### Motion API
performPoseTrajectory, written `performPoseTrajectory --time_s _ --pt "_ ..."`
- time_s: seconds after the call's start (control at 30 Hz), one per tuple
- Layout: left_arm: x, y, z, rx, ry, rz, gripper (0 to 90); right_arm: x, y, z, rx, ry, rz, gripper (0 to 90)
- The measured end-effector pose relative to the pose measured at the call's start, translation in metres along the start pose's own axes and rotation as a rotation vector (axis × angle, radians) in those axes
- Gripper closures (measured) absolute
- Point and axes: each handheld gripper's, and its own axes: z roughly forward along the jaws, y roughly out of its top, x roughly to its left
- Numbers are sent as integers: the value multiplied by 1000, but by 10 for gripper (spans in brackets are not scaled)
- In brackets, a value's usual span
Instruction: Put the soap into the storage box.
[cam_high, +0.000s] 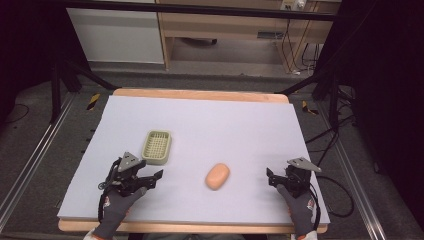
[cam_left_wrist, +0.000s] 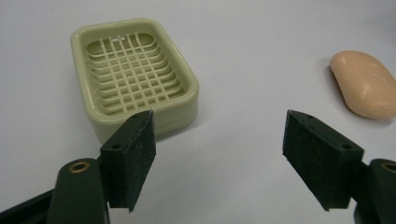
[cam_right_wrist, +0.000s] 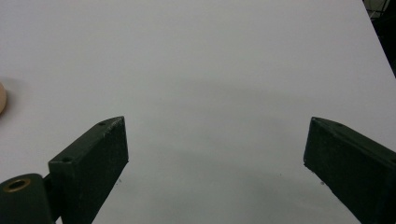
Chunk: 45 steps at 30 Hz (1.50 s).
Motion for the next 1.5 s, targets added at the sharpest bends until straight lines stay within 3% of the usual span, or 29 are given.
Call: performPoseTrajectory --time_s 0.4,1.0,1.23,1.5 --pt "-17 4 7 -5 -19 30 251 0 0 0 2 -5 3 66" --pt "-30 9 15 11 -50 59 251 1 0 0 0 -10 -2 65" --pt "-36 17 18 18 -68 91 250 1 0 0 0 -12 1 63" --pt "-40 24 19 13 -76 101 250 1 0 0 -1 -13 -2 63"
